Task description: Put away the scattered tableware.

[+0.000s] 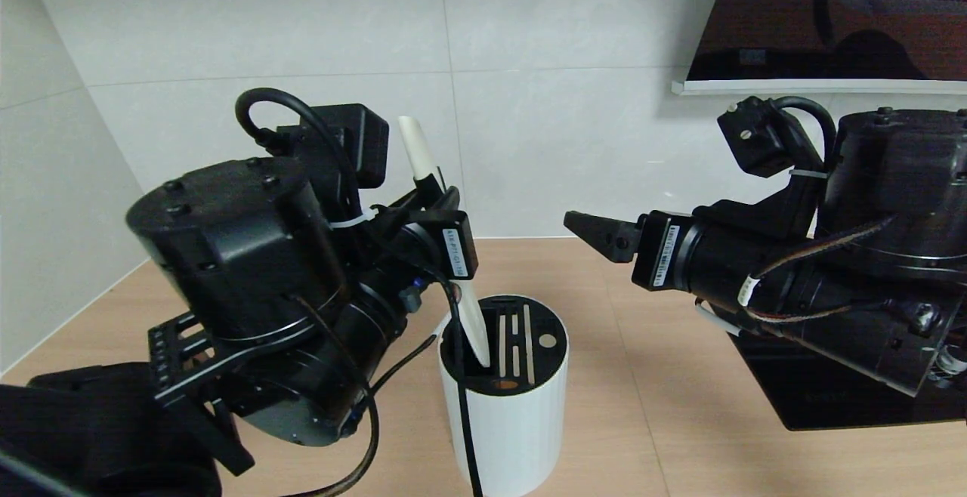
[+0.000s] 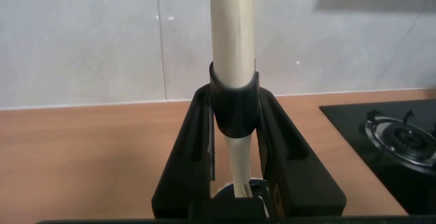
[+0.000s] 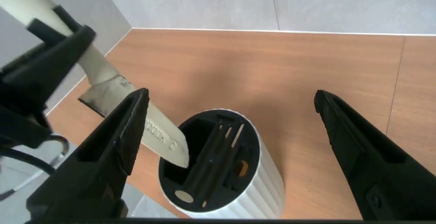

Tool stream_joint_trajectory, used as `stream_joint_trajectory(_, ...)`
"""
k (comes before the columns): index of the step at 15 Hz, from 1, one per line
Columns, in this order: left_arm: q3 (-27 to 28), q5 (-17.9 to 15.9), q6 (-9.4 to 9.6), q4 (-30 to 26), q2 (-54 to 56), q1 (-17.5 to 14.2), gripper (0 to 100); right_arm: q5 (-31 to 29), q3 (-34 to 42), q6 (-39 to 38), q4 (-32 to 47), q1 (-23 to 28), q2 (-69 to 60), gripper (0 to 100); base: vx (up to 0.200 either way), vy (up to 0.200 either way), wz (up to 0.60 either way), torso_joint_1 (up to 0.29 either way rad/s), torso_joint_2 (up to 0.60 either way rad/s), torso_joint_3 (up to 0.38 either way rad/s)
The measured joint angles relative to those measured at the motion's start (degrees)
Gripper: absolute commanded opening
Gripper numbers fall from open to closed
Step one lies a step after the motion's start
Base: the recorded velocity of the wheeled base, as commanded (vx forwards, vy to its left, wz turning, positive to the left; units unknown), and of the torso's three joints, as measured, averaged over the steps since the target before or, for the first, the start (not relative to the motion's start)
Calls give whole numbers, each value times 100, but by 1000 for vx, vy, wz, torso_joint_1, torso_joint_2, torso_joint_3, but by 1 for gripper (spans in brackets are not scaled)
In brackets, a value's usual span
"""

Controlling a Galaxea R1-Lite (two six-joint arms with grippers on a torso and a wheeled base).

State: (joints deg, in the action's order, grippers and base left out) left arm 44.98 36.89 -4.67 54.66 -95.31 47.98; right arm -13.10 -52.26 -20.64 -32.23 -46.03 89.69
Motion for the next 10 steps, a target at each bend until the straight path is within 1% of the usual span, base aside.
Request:
stream_joint_trajectory(6, -107, 0, -50, -1, -318, 61, 0, 0, 1, -2, 0, 0, 26, 100, 0, 0, 0, 0, 0, 0)
stream_joint_trajectory(8, -141, 6, -156, -1, -439, 121, 0, 0, 12, 0, 0, 0, 30, 100, 0, 0, 0, 0, 0, 0)
stream_joint_trajectory(10, -205, 11, -178, 5, -552, 149, 0, 0, 12, -2, 0, 1, 37, 100, 0, 0, 0, 0, 0, 0)
